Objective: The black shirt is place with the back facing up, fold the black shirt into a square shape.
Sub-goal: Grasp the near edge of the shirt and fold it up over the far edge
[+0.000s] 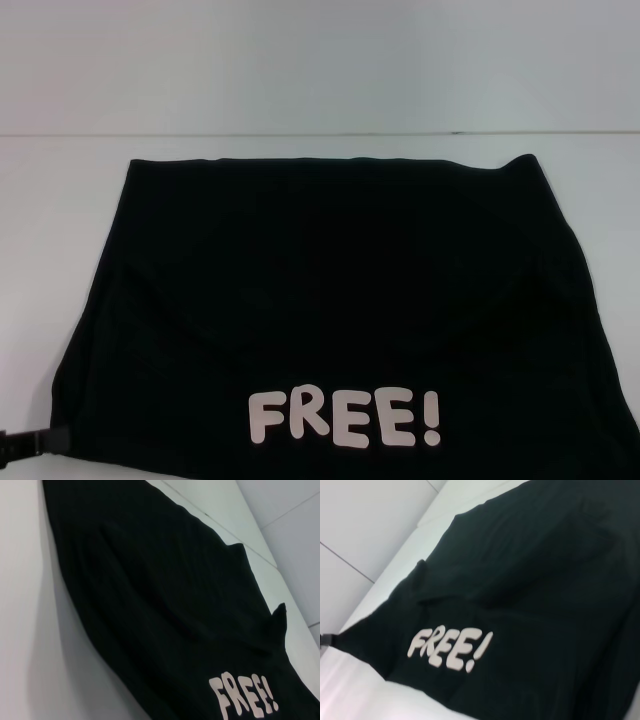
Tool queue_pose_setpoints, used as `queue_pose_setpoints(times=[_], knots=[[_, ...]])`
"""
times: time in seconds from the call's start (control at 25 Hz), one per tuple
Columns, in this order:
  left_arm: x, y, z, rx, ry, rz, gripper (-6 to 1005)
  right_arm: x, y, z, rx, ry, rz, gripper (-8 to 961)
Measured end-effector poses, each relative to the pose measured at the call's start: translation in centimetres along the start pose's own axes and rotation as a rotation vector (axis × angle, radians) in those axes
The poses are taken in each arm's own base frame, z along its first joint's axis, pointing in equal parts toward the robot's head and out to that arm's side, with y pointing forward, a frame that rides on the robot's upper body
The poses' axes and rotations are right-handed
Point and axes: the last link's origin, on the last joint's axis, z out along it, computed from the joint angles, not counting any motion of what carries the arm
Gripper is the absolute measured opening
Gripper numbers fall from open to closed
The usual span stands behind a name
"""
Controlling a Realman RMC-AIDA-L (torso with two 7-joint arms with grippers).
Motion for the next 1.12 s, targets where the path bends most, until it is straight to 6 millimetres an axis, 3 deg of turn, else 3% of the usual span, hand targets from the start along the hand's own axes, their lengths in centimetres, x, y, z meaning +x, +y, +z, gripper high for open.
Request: queue_pose_setpoints(times=[0.24, 0.48, 0.76, 0.92, 1.12], knots=[[2.8, 0.0, 0.8, 0.001, 0.042, 0.016, 0, -3.8, -0.2, 0.8, -0.004, -0.093, -0.054, 0], [10.1, 0.0, 3.8, 0.010, 0.146, 0.063, 0, -10.1, -0.8, 2.2, 0.032, -0.196, -0.144, 0], [17.7, -0.3, 7.8, 0.181, 0.272, 0.122, 1, -16.5, -2.0, 5.0, 0.155, -0.241, -0.189, 0], [20.1, -0.3, 9.4, 0.261, 0.356, 0.152, 1, -19.0, -2.7, 7.1, 0.235, -0.266, -0.183, 0], [21.5, -0.3, 11.7, 0.357, 0.392, 0.197, 1, -21.2, -3.4, 10.2, 0.361, -0.264, -0.176, 0]])
